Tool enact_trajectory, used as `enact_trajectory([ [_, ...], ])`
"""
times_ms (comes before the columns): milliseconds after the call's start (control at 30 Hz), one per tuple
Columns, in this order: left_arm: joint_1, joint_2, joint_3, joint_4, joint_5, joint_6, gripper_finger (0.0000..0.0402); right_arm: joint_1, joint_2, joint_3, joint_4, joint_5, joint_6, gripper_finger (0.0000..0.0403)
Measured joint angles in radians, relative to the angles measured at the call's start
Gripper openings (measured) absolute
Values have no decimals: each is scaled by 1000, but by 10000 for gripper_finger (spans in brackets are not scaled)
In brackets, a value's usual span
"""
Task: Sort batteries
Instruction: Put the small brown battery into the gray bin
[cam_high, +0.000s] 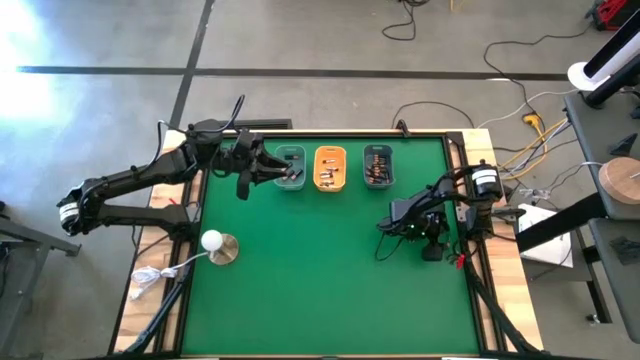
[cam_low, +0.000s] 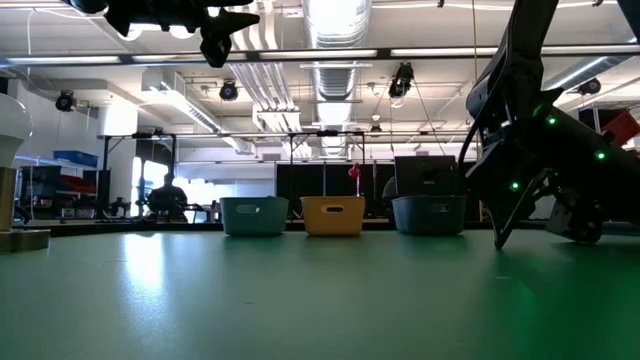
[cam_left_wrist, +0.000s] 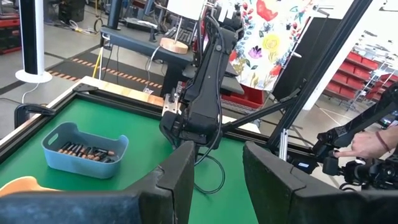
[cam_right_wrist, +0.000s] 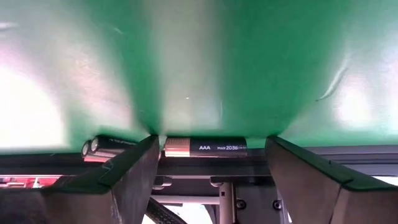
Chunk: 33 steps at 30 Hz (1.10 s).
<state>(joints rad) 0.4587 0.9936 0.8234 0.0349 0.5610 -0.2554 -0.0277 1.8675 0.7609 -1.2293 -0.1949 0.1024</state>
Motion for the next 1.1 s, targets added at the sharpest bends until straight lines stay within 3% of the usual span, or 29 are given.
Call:
enact_trajectory([
  [567,0,0,0,0,-3,14,117,3,1,-20,22,-46,66,276],
  [1100,0,0,0,0,-3,14,117,3,2,-38,34,-26,69,238],
])
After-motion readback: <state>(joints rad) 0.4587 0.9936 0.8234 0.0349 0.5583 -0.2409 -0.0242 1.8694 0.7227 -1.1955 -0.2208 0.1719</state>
